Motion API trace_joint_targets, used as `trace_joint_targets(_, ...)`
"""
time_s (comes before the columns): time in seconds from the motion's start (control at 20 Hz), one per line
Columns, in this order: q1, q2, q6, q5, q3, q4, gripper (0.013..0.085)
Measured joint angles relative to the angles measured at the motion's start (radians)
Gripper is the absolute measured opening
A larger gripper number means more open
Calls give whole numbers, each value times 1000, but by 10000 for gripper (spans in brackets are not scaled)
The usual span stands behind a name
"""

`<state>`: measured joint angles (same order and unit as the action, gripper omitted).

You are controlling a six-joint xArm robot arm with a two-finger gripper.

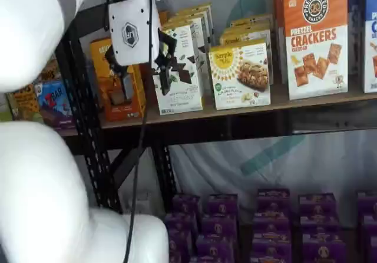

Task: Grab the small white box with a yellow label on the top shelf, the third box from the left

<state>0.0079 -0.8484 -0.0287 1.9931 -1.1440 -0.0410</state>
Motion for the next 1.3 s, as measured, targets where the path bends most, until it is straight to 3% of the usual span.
trace_joint_targets(0.3, -1, 6, 1, 19, -7, 0, 850)
trace_joint_targets(0.55, -23, -21, 32, -47, 22, 25, 850)
trace_joint_targets(0.75, -99, -12, 109, -108, 32, 35, 850)
trace_joint_targets(0.95, -195, 17, 197, -188, 31, 15, 850)
trace_joint_targets(1.3, -270, 101, 271, -295, -6, 3, 850)
